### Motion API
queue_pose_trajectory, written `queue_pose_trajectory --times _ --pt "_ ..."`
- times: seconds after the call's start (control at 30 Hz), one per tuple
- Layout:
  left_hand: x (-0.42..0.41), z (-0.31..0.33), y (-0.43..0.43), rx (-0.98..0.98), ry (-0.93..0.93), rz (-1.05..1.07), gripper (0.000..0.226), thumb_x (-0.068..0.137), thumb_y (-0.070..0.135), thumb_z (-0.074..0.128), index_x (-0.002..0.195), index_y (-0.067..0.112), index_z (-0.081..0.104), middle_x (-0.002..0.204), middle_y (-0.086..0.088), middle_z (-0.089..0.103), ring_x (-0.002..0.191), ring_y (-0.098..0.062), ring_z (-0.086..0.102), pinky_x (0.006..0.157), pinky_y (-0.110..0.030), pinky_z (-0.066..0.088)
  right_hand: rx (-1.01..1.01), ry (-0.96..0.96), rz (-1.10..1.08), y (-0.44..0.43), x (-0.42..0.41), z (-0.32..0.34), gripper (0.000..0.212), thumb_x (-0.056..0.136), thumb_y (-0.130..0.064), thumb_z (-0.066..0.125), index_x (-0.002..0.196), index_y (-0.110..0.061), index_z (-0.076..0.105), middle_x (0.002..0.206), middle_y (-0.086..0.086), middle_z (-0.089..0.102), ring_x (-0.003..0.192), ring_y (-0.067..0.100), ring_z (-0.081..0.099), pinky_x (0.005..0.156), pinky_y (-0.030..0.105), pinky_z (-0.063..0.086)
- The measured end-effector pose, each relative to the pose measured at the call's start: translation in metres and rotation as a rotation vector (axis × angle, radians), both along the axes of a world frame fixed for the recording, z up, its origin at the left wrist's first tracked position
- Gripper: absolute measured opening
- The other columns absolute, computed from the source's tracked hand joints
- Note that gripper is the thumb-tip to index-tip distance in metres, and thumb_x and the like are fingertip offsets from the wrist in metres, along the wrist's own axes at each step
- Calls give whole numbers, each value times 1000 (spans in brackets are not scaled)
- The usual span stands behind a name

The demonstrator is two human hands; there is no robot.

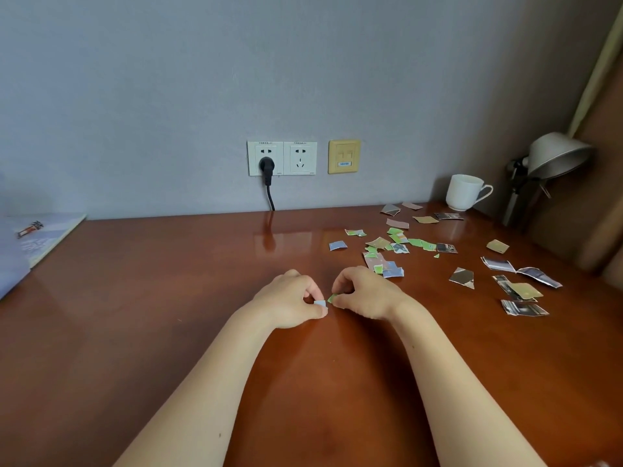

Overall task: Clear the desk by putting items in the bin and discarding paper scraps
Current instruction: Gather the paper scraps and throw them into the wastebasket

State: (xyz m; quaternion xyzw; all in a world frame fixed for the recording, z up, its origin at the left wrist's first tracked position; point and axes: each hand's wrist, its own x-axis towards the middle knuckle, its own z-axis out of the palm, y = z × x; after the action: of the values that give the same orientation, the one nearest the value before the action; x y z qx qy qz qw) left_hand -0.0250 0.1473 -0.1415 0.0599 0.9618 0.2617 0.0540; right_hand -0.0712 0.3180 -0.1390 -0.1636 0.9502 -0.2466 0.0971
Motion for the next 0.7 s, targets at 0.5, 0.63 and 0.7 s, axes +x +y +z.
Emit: queue_pose_trajectory --times 0.5,0.63,0.7 --pt "7 -3 4 8 99 54 15 85 42 67 87 31 56 105 9 52 93 -11 56 79 -30 48 -388 -81 -112 11 17 5 10 90 -20 66 83 -16 61 76 1 62 63 10 53 50 20 41" --pt "11 -4 7 74 123 85 13 85 38 68 84 31 57 88 11 61 80 -7 59 74 -31 50 -429 -72 -142 11 19 6 9 89 -17 66 83 -13 62 70 0 61 58 8 53 48 19 41" --pt "10 -5 9 126 156 113 8 87 34 65 88 30 58 87 10 61 80 -7 59 74 -30 51 -417 -69 -145 12 19 6 9 88 -18 68 83 -14 63 70 -2 61 58 7 52 49 17 40"
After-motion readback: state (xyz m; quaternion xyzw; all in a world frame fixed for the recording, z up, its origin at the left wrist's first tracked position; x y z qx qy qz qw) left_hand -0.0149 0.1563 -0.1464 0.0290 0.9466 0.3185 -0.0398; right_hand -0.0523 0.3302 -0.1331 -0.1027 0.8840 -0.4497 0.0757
